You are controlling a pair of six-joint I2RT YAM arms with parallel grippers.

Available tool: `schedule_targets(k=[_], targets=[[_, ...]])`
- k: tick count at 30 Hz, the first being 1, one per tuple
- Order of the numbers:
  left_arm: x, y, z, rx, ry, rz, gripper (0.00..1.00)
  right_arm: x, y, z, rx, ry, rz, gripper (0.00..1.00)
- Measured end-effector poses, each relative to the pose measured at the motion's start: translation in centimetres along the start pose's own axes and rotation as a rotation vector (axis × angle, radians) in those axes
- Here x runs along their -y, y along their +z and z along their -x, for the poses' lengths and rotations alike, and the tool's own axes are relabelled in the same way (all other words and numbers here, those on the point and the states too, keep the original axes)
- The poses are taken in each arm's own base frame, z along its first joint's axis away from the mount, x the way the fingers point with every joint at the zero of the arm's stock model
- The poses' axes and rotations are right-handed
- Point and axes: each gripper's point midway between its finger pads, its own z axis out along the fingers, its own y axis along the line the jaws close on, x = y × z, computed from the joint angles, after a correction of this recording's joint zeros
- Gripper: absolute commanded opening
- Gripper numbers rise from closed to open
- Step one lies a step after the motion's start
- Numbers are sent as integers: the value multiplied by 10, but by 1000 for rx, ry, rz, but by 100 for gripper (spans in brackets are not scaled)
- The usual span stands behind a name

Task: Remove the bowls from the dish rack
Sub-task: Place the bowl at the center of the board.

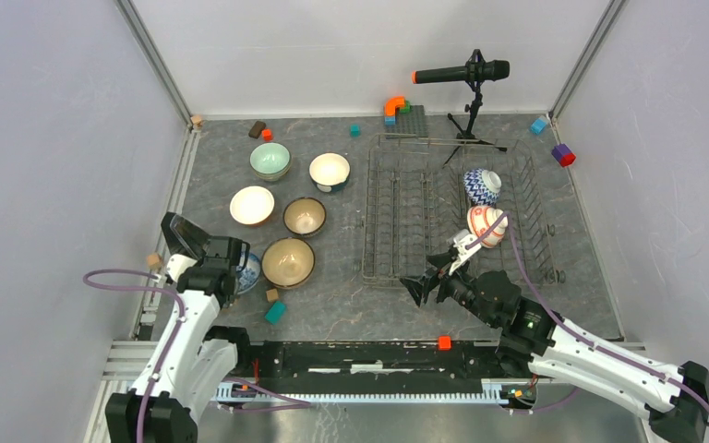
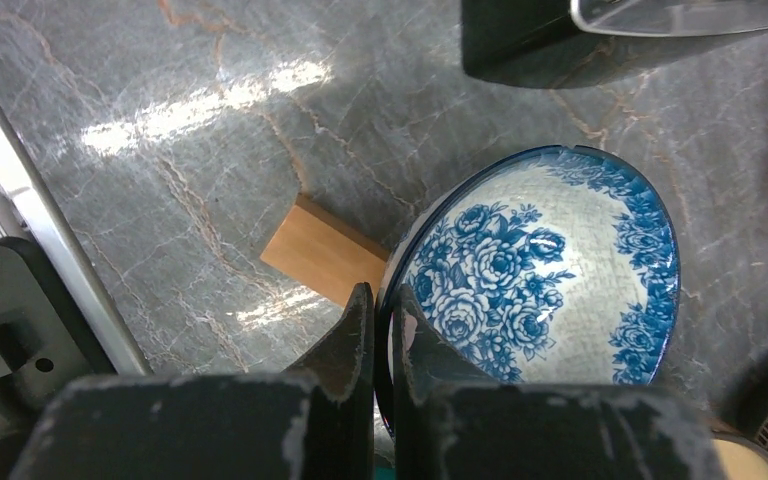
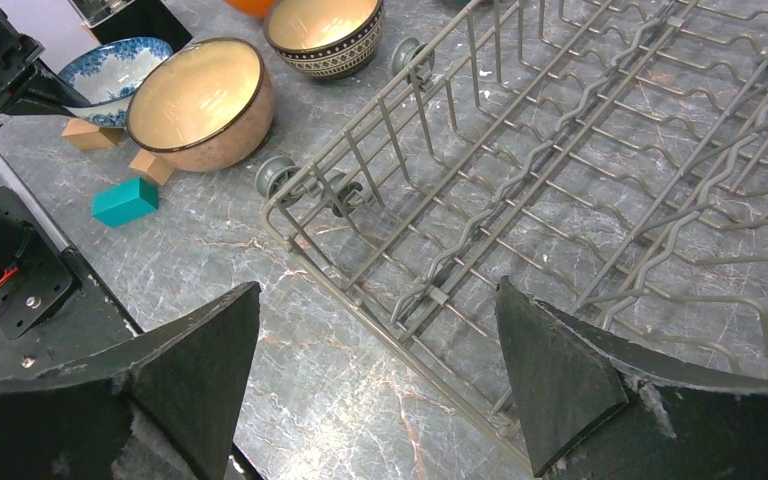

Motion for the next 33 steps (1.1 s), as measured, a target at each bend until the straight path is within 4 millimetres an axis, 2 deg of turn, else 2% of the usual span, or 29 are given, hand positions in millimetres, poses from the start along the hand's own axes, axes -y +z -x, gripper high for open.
schedule_targets(k=[1, 6, 17, 19, 22, 25, 28, 31, 33], targets=[[-2, 2, -2, -3, -6, 7, 2, 0, 0, 0, -1, 0, 0, 92], [-4, 6, -7, -8, -49, 3, 24, 1, -1, -1, -5, -2, -2, 92], [3, 5, -6, -6, -88, -40, 62, 3, -1, -7, -29, -8, -12, 94], [5, 2, -4, -5, -98, -61, 72, 3, -1, -8, -31, -8, -13, 96], [10, -8, 0, -9, -103, -109, 98, 5, -1, -10, -39, -11, -19, 98], [19, -25, 9, -5, -95, -193, 100, 8, -1, -14, -63, -22, -40, 98], [26, -44, 20, 1, -68, -267, 100, 13, -1, -9, -83, -42, -75, 98], [42, -71, 38, 16, -18, -346, 100, 15, 0, 12, -67, -63, -114, 98], [57, -90, 51, 35, 16, -414, 100, 16, 2, 34, -44, -89, -149, 97]])
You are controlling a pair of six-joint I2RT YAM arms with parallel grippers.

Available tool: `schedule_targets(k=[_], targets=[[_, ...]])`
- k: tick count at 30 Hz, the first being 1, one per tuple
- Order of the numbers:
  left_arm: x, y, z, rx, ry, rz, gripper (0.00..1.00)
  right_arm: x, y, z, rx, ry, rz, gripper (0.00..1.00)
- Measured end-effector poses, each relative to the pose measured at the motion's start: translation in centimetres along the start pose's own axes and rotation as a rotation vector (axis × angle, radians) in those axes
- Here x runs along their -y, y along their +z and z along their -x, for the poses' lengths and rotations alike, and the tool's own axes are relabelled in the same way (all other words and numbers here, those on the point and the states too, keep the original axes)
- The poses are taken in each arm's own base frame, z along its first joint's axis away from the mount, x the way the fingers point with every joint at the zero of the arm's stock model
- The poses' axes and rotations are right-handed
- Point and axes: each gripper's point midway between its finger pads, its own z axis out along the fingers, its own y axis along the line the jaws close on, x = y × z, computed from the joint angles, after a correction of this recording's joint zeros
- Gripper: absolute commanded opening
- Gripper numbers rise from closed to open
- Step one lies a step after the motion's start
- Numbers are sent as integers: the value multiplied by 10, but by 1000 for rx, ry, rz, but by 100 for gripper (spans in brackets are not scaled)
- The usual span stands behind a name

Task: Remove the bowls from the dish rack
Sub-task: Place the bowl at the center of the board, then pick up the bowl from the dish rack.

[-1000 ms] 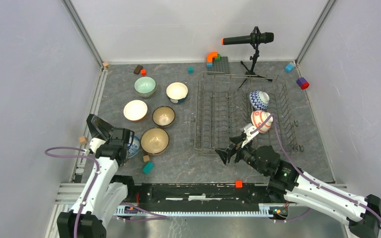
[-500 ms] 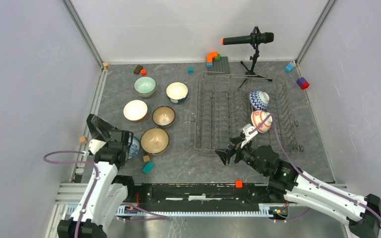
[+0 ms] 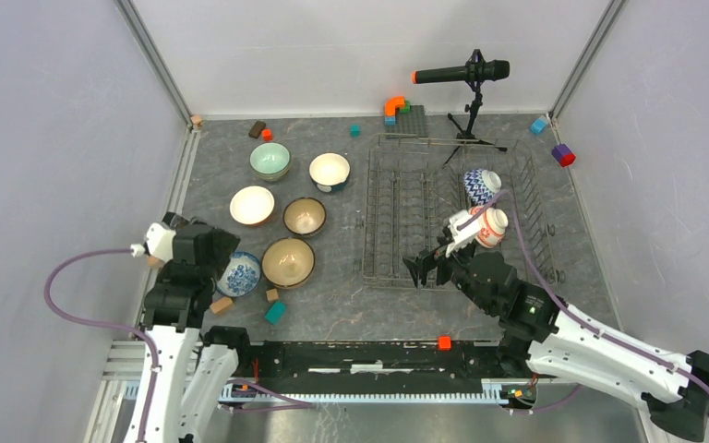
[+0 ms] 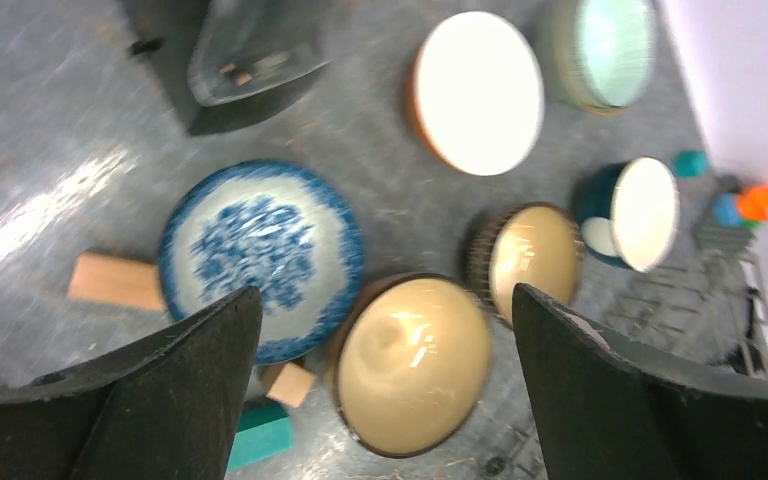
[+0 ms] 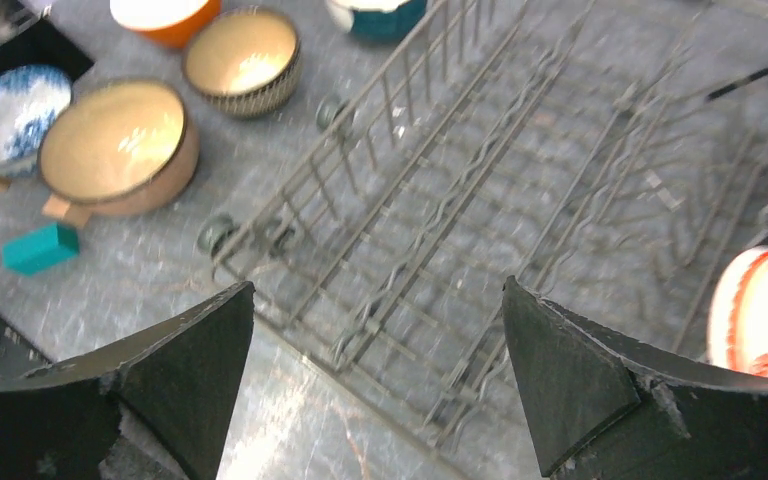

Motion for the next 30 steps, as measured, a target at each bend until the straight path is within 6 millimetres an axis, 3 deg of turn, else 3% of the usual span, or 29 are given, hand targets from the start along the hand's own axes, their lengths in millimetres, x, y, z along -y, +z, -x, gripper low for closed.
schedule_targets(k=[4, 8, 12, 15, 18, 22, 30], targets=[[51, -16, 15, -18, 102, -179, 100, 10, 2, 47, 57, -32, -100, 97], [107, -28, 6, -88, 258, -347, 100, 31, 8, 81, 68, -61, -256, 97], [174, -65, -44, -150, 534, -563, 100, 72, 18, 89, 28, -67, -429, 95], [207, -86, -81, -189, 655, -682, 100, 118, 19, 79, -32, -52, -573, 92], [219, -87, -93, -196, 692, -724, 100, 152, 13, 71, -66, -21, -668, 89], [226, -90, -97, -184, 700, -793, 100, 179, 8, 55, -106, 11, -731, 89], [204, -91, -120, -260, 720, -865, 100, 196, 15, 9, -254, -13, -754, 98]])
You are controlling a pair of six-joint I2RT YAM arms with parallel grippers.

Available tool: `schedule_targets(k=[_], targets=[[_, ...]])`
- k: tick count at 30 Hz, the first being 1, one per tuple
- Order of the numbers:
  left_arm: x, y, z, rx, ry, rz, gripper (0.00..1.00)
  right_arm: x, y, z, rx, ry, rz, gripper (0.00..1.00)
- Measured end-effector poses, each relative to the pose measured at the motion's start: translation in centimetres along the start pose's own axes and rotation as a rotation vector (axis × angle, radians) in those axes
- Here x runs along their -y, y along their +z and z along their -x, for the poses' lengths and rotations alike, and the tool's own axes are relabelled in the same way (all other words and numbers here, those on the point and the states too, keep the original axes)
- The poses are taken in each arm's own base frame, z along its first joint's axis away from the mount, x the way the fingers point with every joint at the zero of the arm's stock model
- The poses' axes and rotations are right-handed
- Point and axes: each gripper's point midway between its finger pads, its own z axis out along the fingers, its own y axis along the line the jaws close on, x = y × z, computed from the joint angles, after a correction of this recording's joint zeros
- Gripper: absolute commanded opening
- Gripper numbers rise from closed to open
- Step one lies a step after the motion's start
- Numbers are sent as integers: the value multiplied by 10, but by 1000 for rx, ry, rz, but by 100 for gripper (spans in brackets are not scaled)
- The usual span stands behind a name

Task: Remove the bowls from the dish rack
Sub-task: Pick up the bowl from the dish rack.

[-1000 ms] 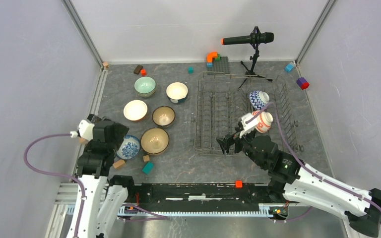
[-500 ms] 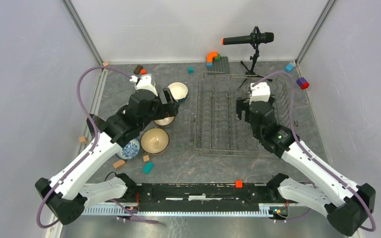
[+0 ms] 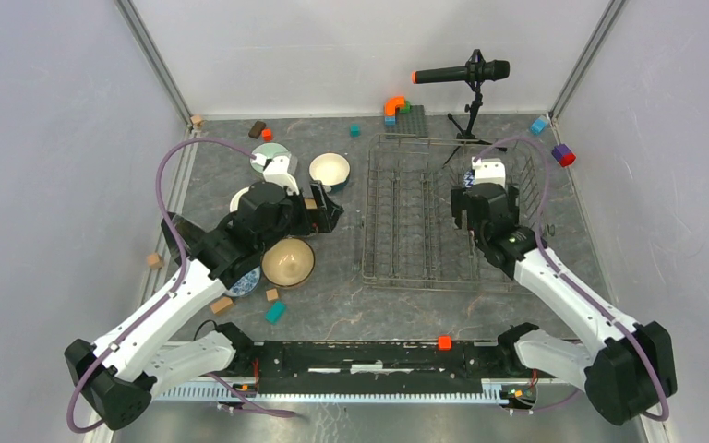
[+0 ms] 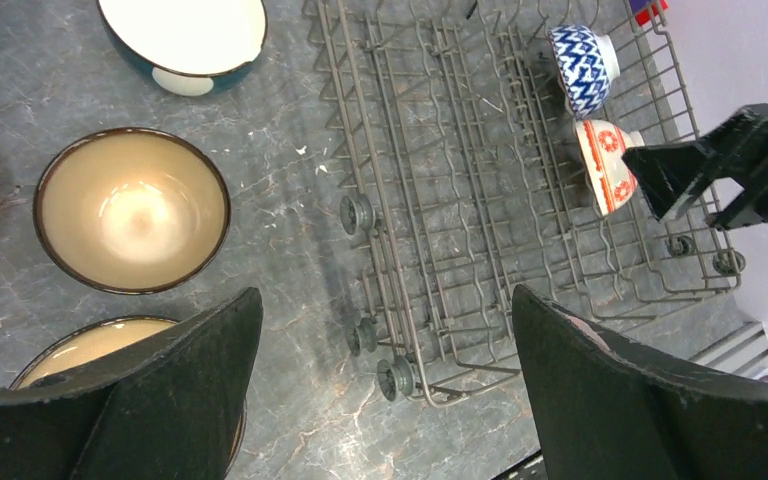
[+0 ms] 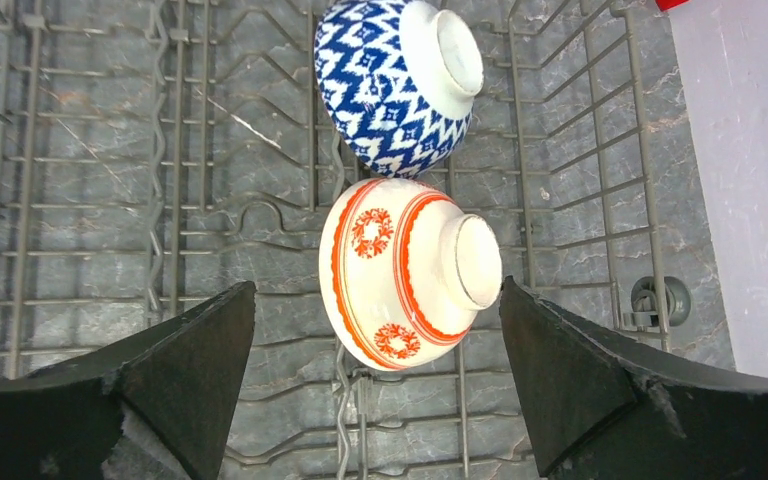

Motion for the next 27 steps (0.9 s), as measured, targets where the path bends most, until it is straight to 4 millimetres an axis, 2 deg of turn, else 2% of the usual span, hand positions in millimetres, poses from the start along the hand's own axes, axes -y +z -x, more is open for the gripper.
schedule_targets(k=[14, 22, 24, 27], targets=[[9, 3, -12, -53, 2, -54, 100, -1, 32, -38, -163, -224, -64, 98], [10, 7, -18, -80, 4, -62, 100, 0, 37, -35, -171, -225, -89, 97], [11, 7, -18, -81, 3, -63, 100, 6, 36, -30, -155, -169, -87, 96], [12, 7, -19, -86, 3, -72, 100, 26, 34, -22, -111, -20, -86, 93]])
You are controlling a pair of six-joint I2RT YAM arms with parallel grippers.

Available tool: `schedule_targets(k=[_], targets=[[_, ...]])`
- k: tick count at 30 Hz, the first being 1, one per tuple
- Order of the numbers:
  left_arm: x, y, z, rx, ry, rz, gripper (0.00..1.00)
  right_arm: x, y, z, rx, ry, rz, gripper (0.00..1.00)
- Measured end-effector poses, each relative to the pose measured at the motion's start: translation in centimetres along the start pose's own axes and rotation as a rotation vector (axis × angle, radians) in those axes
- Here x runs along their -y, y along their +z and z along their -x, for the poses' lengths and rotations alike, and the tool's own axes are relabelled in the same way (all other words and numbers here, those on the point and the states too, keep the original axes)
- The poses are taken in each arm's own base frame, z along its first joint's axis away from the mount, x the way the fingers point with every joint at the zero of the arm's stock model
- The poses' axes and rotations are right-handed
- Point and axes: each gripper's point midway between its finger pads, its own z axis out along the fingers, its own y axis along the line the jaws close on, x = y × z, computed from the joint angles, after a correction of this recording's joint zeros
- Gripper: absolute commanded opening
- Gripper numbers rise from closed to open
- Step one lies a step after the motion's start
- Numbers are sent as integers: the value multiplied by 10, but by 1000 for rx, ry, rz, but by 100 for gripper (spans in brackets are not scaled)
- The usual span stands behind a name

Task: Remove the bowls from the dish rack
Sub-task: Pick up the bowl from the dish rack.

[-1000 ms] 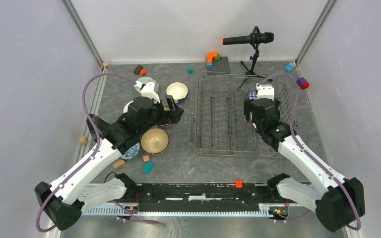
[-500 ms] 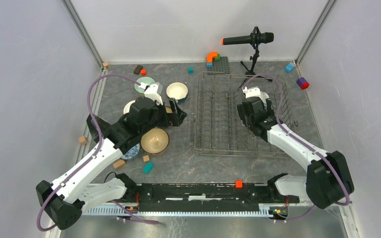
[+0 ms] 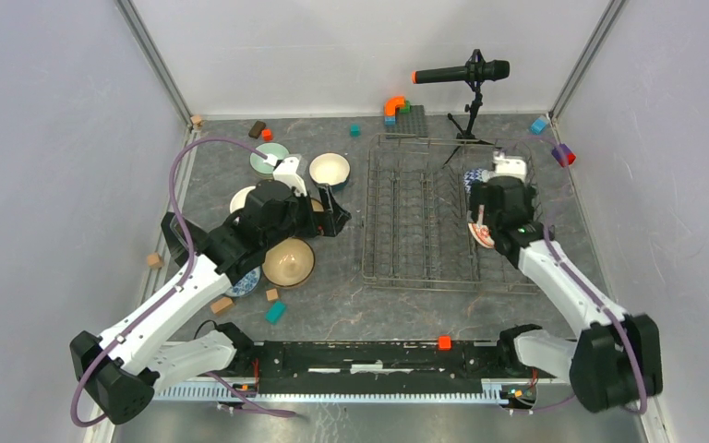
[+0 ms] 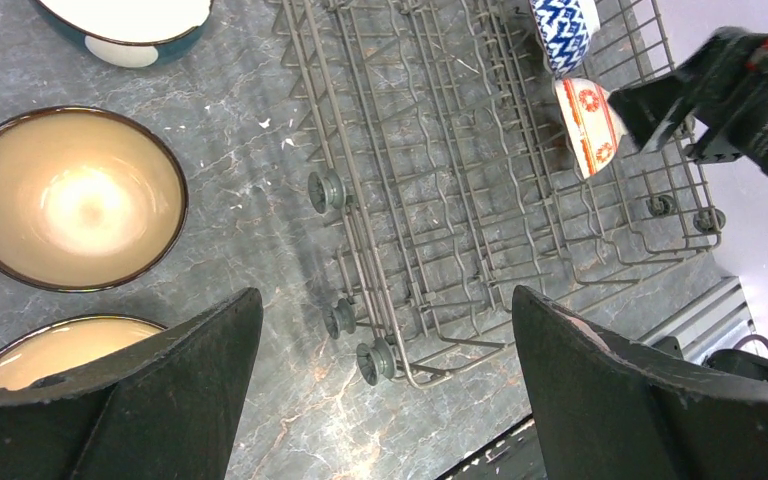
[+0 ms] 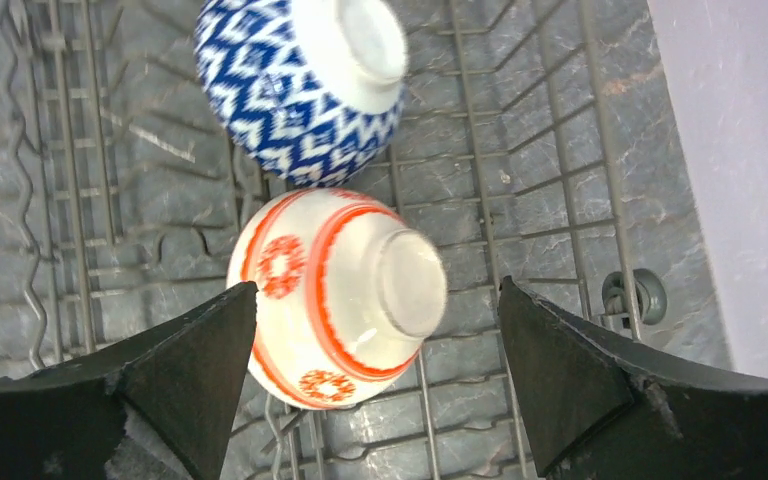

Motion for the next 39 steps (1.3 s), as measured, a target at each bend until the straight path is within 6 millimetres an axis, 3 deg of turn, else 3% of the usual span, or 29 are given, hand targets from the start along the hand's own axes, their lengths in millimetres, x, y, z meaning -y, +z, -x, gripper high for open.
schedule_targets(k=[5, 12, 18, 28, 36, 39], targets=[[3, 2, -4, -18, 0, -15, 100, 22, -1, -7, 64, 260, 64, 88], [3, 6, -8, -40, 0, -17, 100, 17, 13, -35, 42, 522, 191, 88], [2, 7, -10, -47, 0, -15, 100, 14, 18, -41, 67, 691, 255, 86], [1, 11, -14, -65, 1, -10, 100, 12, 22, -33, 114, 789, 313, 68], [3, 13, -18, -86, 0, -24, 100, 14, 25, -37, 116, 787, 301, 65], [3, 14, -19, -88, 0, -25, 100, 14, 26, -37, 125, 788, 299, 58]])
